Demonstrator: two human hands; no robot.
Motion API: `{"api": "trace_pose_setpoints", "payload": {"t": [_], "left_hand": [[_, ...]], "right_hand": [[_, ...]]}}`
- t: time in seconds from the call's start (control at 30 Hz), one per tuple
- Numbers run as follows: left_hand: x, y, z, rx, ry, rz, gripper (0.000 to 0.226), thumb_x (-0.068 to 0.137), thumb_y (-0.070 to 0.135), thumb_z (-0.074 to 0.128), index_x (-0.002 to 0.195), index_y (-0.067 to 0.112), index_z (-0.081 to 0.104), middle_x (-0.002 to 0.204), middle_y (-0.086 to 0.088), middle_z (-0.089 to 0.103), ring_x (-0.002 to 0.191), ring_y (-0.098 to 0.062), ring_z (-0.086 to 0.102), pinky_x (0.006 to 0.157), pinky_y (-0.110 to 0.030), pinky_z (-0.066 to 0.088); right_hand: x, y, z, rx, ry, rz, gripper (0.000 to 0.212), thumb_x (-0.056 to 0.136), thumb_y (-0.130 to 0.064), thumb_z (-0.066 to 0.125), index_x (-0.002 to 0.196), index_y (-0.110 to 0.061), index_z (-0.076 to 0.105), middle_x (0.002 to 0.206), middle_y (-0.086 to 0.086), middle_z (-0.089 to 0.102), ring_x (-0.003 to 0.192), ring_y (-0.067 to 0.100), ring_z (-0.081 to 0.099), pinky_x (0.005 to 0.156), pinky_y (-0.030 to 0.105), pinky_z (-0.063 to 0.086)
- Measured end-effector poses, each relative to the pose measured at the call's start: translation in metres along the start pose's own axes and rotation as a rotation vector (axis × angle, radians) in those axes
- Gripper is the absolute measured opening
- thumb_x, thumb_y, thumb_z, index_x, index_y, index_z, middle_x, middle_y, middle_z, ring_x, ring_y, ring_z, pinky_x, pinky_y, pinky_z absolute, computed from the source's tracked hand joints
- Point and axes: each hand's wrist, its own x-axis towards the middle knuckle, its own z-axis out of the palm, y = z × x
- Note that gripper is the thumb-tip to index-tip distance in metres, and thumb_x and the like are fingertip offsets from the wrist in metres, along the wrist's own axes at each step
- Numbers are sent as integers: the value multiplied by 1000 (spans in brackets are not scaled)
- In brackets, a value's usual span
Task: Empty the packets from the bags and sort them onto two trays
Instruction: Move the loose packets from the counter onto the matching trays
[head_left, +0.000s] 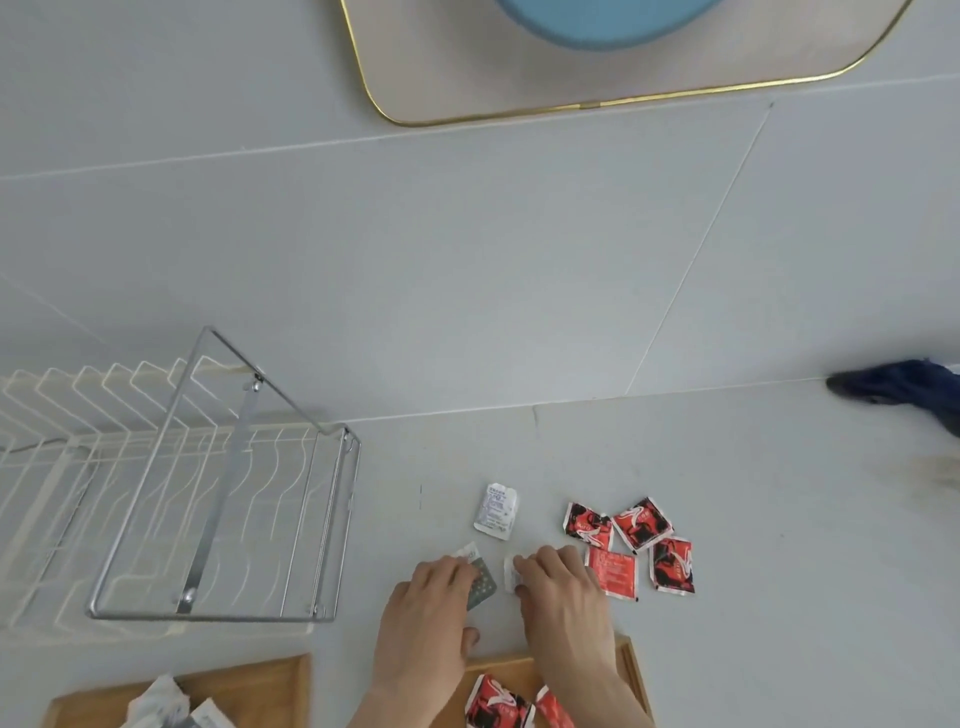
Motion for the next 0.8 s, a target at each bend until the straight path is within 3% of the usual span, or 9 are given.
{"api": "trace_pose_setpoints", "payload": {"t": [0.13, 0.27, 0.33, 0.43, 0.57, 0.67, 0.8], "left_hand": [[-1, -1, 3, 29, 1, -62, 45, 88, 34, 67, 129, 33, 50, 121, 12, 56, 112, -19, 55, 87, -35, 49], [-3, -12, 9, 29, 67, -60, 42, 62, 20, 86, 94, 35, 63, 92, 16, 62, 79, -14, 61, 55, -25, 48], [-3, -16, 10, -74, 91, -89, 35, 70, 19, 80, 90, 38, 59, 95, 22, 59, 83, -8, 59, 53, -20, 40], [-6, -20, 7, -192, 138, -165, 22, 91, 18, 60, 96, 39, 56, 117, 25, 48, 103, -4, 56, 64, -18, 42], [-8, -26, 2, -399, 169, -336, 28, 93, 12, 59, 86, 39, 55, 109, 21, 58, 90, -2, 63, 70, -24, 47], [-5, -33, -3, -509, 108, -402, 34, 93, 7, 60, 79, 38, 55, 95, 21, 70, 84, -3, 69, 72, -26, 53], [-8, -36, -12, -593, 110, -446, 37, 91, 3, 58, 75, 36, 58, 92, 21, 70, 81, -2, 69, 60, -17, 47]], "right_hand": [[-2, 3, -2, 45, 48, -16, 28, 56, -3, 85, 73, -20, 71, 67, -6, 65, 66, 19, 59, 43, 28, 48], [22, 3, -21, 570, 81, 206, 16, 89, -7, 62, 94, -22, 68, 65, -15, 62, 54, 4, 56, 49, 18, 42], [44, 1, -31, 814, -6, 304, 17, 94, -10, 56, 102, -23, 64, 72, -9, 66, 60, 7, 60, 57, 29, 52], [75, -2, -40, 994, -156, 437, 13, 97, -17, 55, 107, -23, 61, 87, 3, 72, 68, 19, 64, 68, 45, 58], [98, -5, -36, 778, -210, 378, 14, 93, -21, 59, 102, -20, 70, 82, -2, 70, 70, 19, 63, 73, 41, 56], [98, -8, -28, 369, -84, 247, 27, 92, -23, 58, 116, -20, 69, 110, 5, 66, 100, 26, 62, 79, 38, 54], [92, -13, -20, 282, 3, 88, 44, 88, -24, 64, 132, -20, 62, 128, 3, 59, 118, 30, 50, 85, 42, 54]]}}
